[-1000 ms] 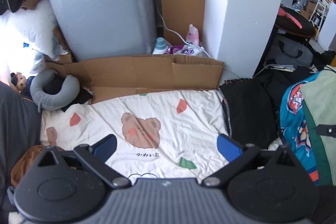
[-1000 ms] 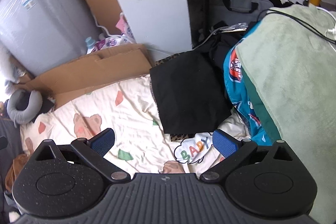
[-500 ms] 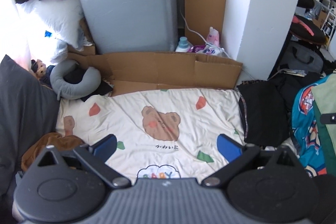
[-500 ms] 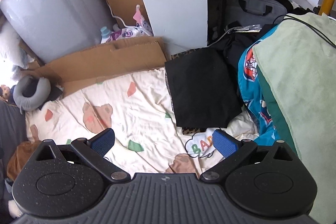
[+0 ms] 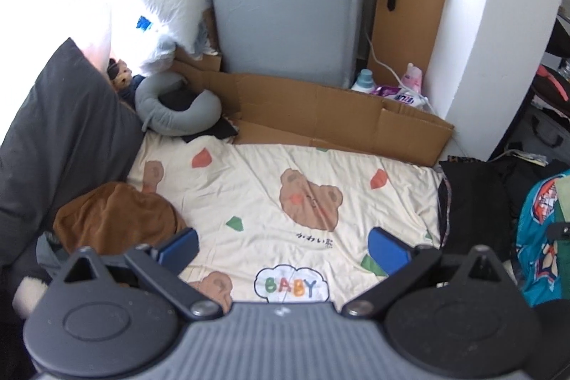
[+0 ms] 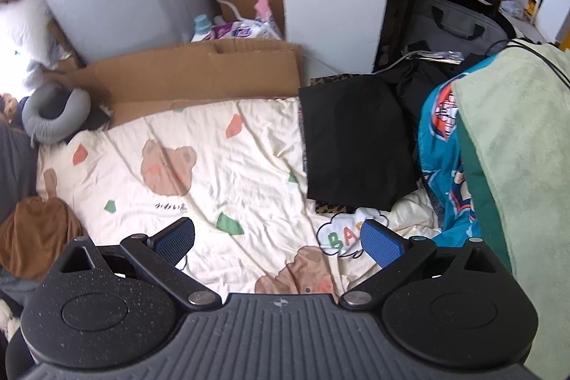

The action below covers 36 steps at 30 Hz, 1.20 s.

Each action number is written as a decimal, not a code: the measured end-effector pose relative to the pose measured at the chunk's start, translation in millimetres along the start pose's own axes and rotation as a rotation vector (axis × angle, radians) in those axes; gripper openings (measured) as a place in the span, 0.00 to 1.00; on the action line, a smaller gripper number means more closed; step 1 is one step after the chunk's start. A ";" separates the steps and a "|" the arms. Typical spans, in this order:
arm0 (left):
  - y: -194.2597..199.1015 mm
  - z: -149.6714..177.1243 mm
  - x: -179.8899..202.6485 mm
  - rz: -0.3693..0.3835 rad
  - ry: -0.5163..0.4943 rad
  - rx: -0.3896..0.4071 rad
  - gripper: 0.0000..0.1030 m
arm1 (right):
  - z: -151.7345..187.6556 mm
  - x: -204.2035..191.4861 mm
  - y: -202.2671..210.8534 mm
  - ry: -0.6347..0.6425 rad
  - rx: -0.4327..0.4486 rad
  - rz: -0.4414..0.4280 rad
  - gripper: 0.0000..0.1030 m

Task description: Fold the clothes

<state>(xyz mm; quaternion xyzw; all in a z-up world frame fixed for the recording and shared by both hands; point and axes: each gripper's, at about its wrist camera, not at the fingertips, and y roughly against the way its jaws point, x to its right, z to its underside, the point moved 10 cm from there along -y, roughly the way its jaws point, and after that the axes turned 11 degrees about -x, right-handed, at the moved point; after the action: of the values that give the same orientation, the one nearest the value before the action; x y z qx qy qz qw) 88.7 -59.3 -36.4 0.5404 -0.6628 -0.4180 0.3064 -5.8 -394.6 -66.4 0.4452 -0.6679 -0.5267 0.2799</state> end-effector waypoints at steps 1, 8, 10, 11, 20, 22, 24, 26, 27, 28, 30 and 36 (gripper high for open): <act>-0.8 3.1 -1.9 -0.006 0.005 -0.002 0.99 | 2.2 -3.9 -0.5 0.010 0.000 0.001 0.99; -9.8 25.1 -8.9 -0.032 0.034 -0.014 0.99 | 17.8 -29.4 -7.0 0.075 0.015 0.001 0.99; -14.1 29.9 -10.6 -0.036 0.041 -0.021 0.99 | 22.6 -36.7 -10.2 0.094 0.010 -0.007 0.99; -16.0 32.7 -11.7 -0.038 0.048 -0.026 0.99 | 24.8 -40.4 -12.0 0.106 0.006 -0.010 0.99; -33.6 59.9 -14.4 -0.045 0.074 -0.071 0.99 | 41.0 -66.7 -18.4 0.173 0.009 -0.009 0.99; -36.2 64.4 -13.4 -0.040 0.078 -0.076 0.99 | 44.8 -70.6 -19.0 0.185 0.008 -0.007 0.99; -38.4 68.6 -11.5 -0.034 0.081 -0.083 0.99 | 48.4 -72.9 -19.9 0.197 0.005 -0.005 0.99; -39.2 71.2 -9.6 -0.030 0.084 -0.083 0.99 | 50.1 -73.5 -19.7 0.209 0.006 -0.001 0.99; -38.9 71.6 -9.8 -0.033 0.086 -0.079 0.99 | 50.4 -72.8 -19.8 0.213 0.007 0.007 0.99; -38.4 71.5 -10.5 -0.034 0.090 -0.076 0.99 | 51.1 -72.7 -19.8 0.219 0.006 0.010 0.99; -37.8 71.7 -11.6 -0.030 0.098 -0.076 0.99 | 54.3 -74.5 -20.1 0.231 0.003 0.006 0.99; -41.2 75.7 -11.6 -0.037 0.106 -0.069 0.99 | 65.3 -81.3 -20.2 0.267 0.000 0.001 0.99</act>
<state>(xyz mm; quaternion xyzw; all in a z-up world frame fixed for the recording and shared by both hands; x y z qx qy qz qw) 45.3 -33.9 -107.4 0.5631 -0.6207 -0.4171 0.3516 -18.5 -293.6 -96.8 0.5111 -0.6248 -0.4626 0.3667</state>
